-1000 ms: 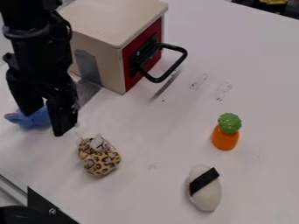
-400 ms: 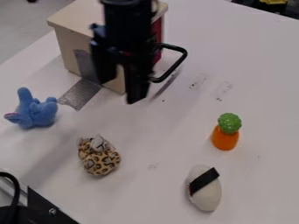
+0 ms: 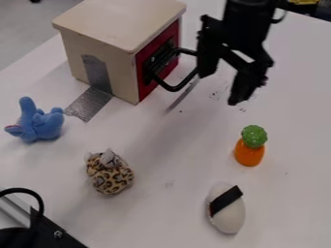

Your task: Move the vegetable to the top of the drawer

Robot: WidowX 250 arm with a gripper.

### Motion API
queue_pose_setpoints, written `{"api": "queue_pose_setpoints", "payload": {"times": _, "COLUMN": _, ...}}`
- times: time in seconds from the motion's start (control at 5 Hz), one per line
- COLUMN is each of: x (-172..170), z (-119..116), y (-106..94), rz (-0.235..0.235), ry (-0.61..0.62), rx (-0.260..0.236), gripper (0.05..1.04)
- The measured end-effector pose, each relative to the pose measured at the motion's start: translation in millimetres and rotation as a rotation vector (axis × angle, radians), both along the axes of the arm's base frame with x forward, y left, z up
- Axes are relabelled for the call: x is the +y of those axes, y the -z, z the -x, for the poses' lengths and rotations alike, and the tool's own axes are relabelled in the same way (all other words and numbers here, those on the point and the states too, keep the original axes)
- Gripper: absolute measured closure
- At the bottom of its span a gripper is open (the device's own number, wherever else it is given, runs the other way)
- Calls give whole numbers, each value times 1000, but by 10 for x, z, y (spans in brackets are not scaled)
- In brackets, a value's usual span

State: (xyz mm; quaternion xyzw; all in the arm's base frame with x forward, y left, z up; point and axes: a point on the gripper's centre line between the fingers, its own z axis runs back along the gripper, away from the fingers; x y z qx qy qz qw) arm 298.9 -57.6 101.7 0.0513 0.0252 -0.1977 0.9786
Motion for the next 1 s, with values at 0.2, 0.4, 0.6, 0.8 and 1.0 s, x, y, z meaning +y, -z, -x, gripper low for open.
{"api": "queue_pose_setpoints", "payload": {"times": 0.2, "x": -160, "z": -18, "y": 67, "rz": -28, "ry": -37, "rx": -24, "gripper": 85}}
{"api": "queue_pose_setpoints", "payload": {"times": 0.4, "x": -292, "z": -26, "y": 174, "rz": -35, "ry": -154, "rx": -50, "gripper": 85}}
{"api": "queue_pose_setpoints", "payload": {"times": 0.6, "x": -310, "z": 44, "y": 310, "rz": -29, "ry": -287, "rx": -66, "gripper": 85}}
{"api": "queue_pose_setpoints", "payload": {"times": 0.8, "x": -333, "z": 24, "y": 423, "rz": 5, "ry": -369, "rx": -122, "gripper": 85}}
{"api": "queue_pose_setpoints", "payload": {"times": 1.0, "x": -340, "z": -26, "y": 551, "rz": 14, "ry": -410, "rx": -152, "gripper": 85}}
